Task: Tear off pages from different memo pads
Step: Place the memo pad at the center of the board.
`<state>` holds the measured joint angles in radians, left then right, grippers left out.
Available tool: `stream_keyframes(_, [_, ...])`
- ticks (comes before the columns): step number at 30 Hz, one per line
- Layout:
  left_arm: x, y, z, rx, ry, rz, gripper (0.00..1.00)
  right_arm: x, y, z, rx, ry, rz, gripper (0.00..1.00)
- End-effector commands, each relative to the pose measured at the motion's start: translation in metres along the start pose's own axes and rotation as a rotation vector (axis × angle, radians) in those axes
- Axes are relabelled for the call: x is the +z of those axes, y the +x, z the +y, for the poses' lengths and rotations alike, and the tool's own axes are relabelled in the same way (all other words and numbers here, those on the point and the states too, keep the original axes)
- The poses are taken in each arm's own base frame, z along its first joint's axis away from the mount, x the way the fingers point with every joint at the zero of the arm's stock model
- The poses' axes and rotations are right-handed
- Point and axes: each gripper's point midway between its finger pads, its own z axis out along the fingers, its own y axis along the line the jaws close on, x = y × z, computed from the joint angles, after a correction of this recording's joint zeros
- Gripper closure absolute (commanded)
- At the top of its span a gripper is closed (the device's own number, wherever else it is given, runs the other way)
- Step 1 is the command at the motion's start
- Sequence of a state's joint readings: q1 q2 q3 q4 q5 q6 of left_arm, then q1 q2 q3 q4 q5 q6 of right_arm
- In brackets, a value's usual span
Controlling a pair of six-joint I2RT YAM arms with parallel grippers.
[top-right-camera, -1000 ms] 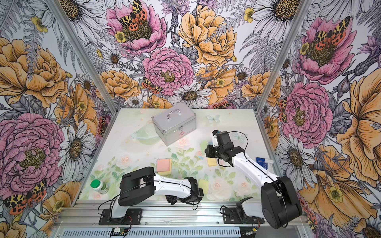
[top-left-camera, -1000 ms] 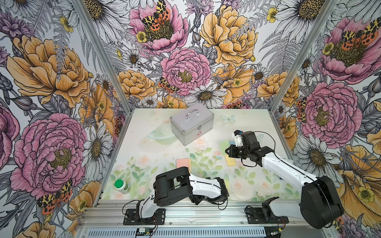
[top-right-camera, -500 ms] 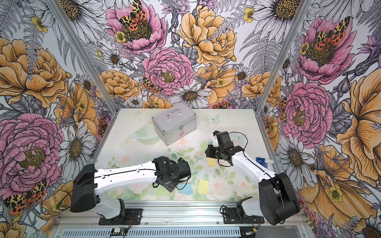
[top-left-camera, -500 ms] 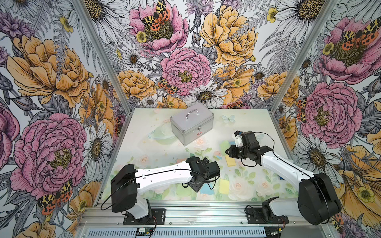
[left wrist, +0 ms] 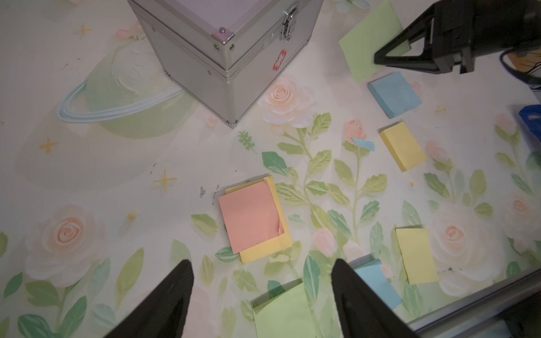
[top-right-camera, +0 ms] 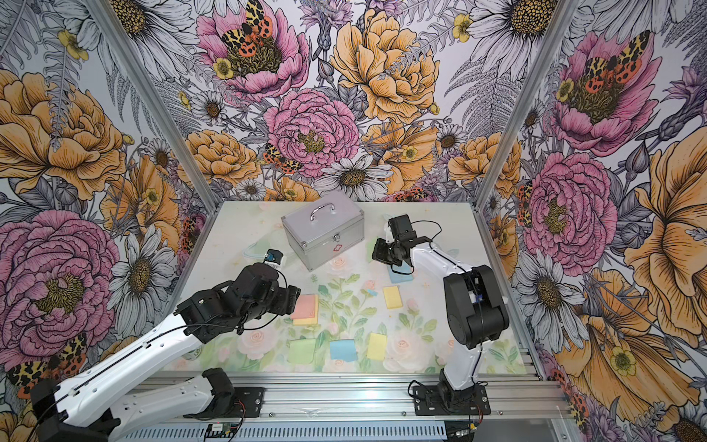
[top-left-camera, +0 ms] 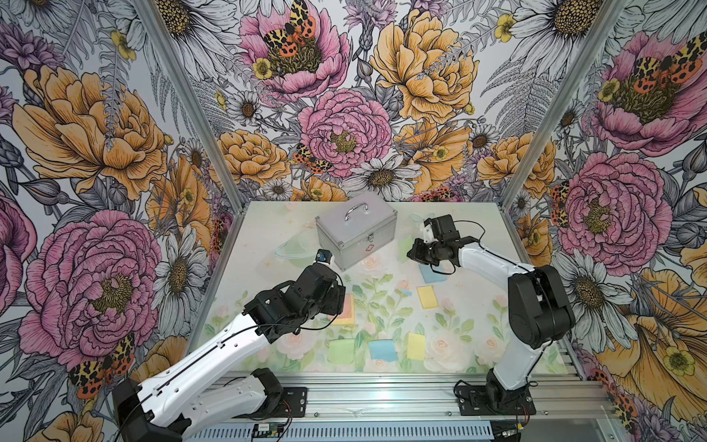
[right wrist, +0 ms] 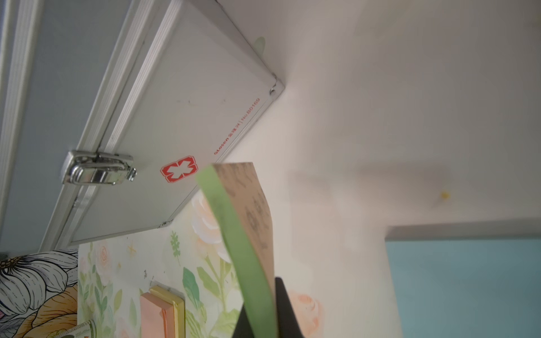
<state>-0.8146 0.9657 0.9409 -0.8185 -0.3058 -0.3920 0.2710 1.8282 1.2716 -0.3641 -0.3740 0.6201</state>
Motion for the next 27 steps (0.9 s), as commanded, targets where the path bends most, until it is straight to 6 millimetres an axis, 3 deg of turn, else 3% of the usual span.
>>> stream_keyframes(1, [0.001,-0.02,-0.004,-0.007,0.036,-0.133,0.22,0.017,-0.025,-0.012,0.088,-0.043,0.015,0.97])
stream_keyframes(5, [-0.002,-0.019,0.002,-0.016,0.037,-0.188,0.22,0.024,-0.03,-0.044,0.112,0.003,0.051,0.94])
stream_keyframes(11, [-0.002,-0.016,0.005,-0.059,0.064,-0.246,0.2,0.025,-0.022,-0.094,0.116,0.12,0.14,0.84])
stream_keyframes(13, [-0.002,-0.014,0.008,-0.071,0.058,-0.252,0.19,0.019,-0.025,-0.107,0.096,0.186,0.132,0.69])
stream_keyframes(14, [-0.003,-0.014,0.009,-0.076,0.054,-0.255,0.18,0.016,-0.027,-0.113,0.085,0.222,0.125,0.53])
stream_keyframes(15, [-0.002,-0.013,0.01,-0.081,0.054,-0.255,0.18,0.012,-0.031,-0.116,0.073,0.243,0.114,0.09])
stream_keyframes(16, [-0.002,-0.012,0.011,-0.086,0.053,-0.255,0.18,0.008,-0.034,-0.118,0.069,0.263,0.104,0.01])
stream_keyframes(19, [-0.002,-0.008,0.013,-0.097,0.05,-0.255,0.18,-0.01,-0.045,-0.114,0.043,0.308,0.064,0.01])
stream_keyframes(22, [0.004,-0.001,0.018,-0.123,0.039,-0.239,0.2,-0.043,-0.053,-0.097,-0.011,0.354,-0.003,0.01])
stream_keyframes(25, [0.02,0.012,0.021,-0.196,0.073,-0.176,0.21,-0.1,-0.053,-0.063,-0.143,0.511,-0.147,0.01])
stream_keyframes(27, [0.033,0.024,0.02,-0.289,0.155,-0.118,0.22,-0.153,-0.048,-0.036,-0.272,0.694,-0.328,0.01])
